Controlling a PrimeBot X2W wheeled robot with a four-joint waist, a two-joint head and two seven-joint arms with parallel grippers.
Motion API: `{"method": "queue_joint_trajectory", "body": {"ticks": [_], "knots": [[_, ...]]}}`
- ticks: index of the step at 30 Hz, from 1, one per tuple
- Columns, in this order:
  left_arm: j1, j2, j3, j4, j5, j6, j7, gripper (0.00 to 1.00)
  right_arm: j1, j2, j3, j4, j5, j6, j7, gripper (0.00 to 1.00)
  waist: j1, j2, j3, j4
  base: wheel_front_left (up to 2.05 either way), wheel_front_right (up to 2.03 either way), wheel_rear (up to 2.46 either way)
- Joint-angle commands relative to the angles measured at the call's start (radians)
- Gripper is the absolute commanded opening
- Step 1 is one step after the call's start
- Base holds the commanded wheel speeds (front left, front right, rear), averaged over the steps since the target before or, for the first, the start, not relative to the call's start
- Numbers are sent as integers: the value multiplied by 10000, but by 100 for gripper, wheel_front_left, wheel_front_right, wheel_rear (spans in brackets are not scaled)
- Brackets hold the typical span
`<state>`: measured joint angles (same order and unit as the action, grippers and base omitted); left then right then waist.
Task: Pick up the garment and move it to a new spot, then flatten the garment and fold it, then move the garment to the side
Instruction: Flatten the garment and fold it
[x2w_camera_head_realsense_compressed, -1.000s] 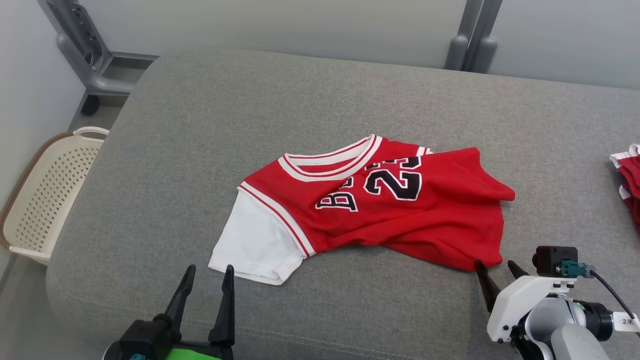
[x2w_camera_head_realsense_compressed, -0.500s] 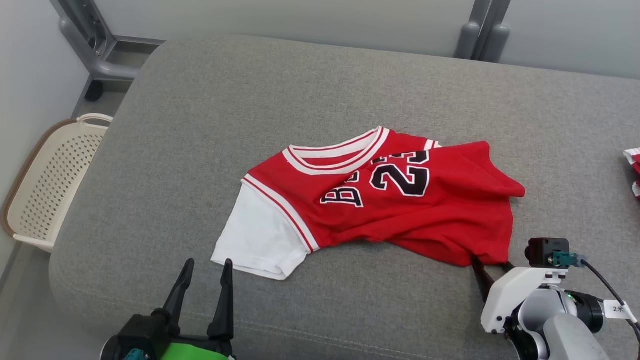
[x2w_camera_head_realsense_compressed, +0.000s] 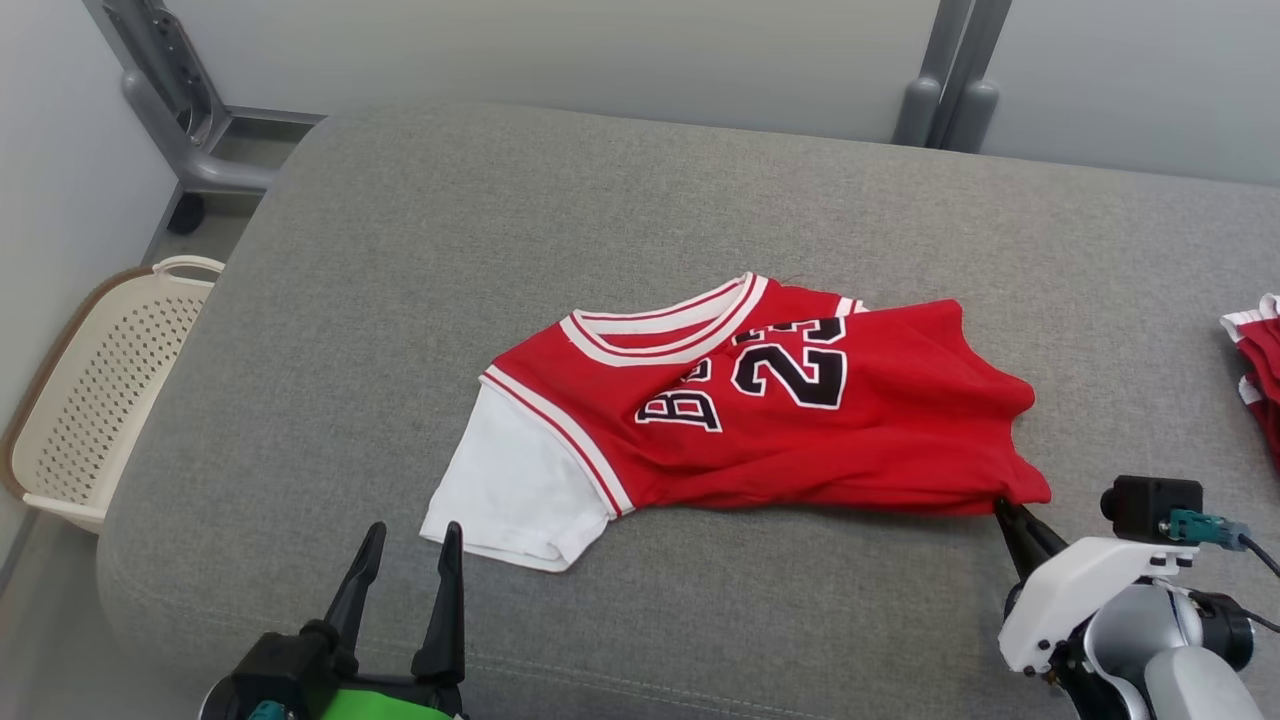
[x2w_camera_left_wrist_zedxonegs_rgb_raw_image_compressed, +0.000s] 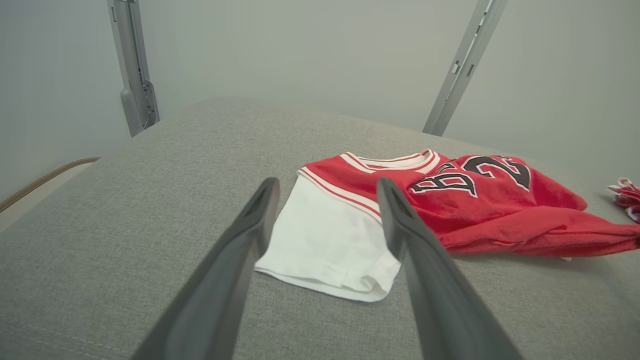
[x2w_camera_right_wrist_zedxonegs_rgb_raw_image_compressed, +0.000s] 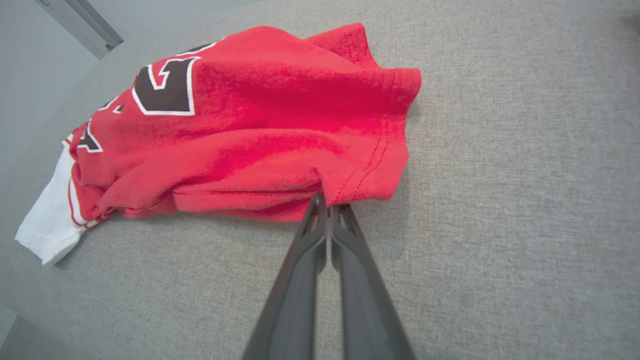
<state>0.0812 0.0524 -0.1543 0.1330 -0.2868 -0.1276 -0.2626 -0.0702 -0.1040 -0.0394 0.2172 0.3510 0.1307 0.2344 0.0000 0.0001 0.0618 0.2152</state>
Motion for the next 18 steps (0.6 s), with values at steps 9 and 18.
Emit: {"method": "queue_joint_trajectory", "body": {"ticks": [9, 18], "knots": [[138, 0, 92, -65, 37, -37, -26, 100, 1510, 118, -1104, -2167, -198, -2, 1269, 25, 0, -1, -99, -146, 0, 0, 0], [173, 36, 0, 28, 104, -39, -25, 100, 1932, 377, -2265, -2819, -1609, -1, 1712, 100, 0, -1, -251, -232, 0, 0, 0]]}}
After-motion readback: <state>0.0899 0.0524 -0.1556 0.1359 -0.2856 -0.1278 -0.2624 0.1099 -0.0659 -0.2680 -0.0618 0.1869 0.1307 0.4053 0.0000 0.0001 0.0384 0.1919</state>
